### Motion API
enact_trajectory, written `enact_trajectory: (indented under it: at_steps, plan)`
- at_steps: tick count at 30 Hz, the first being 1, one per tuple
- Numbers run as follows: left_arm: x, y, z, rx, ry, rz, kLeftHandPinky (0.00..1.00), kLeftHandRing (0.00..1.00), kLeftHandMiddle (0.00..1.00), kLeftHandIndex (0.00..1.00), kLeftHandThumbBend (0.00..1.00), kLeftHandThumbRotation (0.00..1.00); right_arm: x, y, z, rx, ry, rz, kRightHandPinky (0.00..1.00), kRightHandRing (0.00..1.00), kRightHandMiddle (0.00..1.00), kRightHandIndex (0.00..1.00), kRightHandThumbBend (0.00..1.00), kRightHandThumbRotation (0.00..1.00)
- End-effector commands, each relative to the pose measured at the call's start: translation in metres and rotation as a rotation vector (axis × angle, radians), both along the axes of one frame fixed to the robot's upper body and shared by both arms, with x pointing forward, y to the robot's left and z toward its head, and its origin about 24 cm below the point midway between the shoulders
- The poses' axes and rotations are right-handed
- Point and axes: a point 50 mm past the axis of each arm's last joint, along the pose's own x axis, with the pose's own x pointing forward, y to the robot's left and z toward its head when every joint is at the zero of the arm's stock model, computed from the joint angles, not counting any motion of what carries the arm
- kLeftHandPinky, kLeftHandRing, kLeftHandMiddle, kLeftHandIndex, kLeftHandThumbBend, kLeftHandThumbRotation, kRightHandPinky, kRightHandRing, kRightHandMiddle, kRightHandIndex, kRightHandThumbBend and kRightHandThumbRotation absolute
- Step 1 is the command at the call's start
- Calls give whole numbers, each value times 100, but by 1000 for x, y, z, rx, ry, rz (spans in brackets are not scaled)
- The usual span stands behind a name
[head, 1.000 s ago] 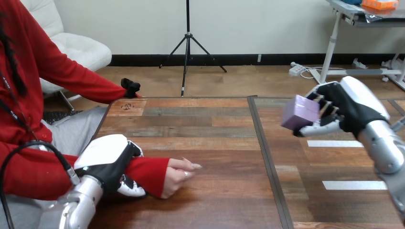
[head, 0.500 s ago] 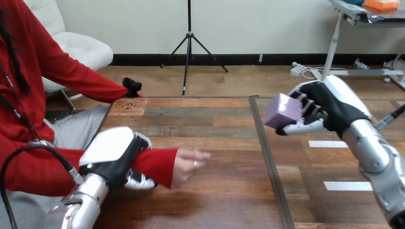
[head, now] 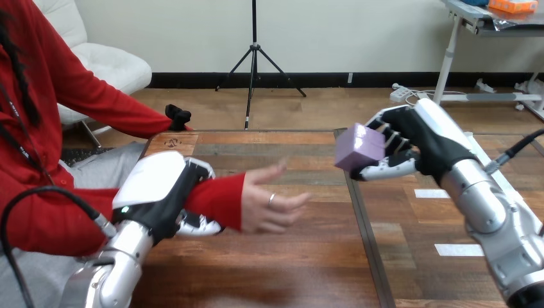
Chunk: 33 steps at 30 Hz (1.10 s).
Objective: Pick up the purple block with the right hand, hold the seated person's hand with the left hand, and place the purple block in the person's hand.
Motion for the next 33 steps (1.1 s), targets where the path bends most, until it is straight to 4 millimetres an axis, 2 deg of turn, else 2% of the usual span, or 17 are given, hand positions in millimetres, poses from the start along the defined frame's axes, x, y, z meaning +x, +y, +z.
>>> enact_trajectory:
  at_steps: [1, 8, 33]
  plan:
    - [21, -25, 75, -103, -318, -91, 34, 41, 45, 46, 65, 0, 4, 18, 24, 19, -103, 64, 33, 37, 44, 49, 63, 0]
    - [24, -30, 83, -124, -343, -100, 34, 40, 45, 46, 66, 0, 2, 28, 23, 42, -115, 102, 29, 35, 43, 48, 64, 0]
    - [31, -46, 97, -156, -378, -133, 34, 41, 47, 48, 66, 0, -7, 55, 26, 73, -137, 210, 31, 35, 42, 47, 63, 0]
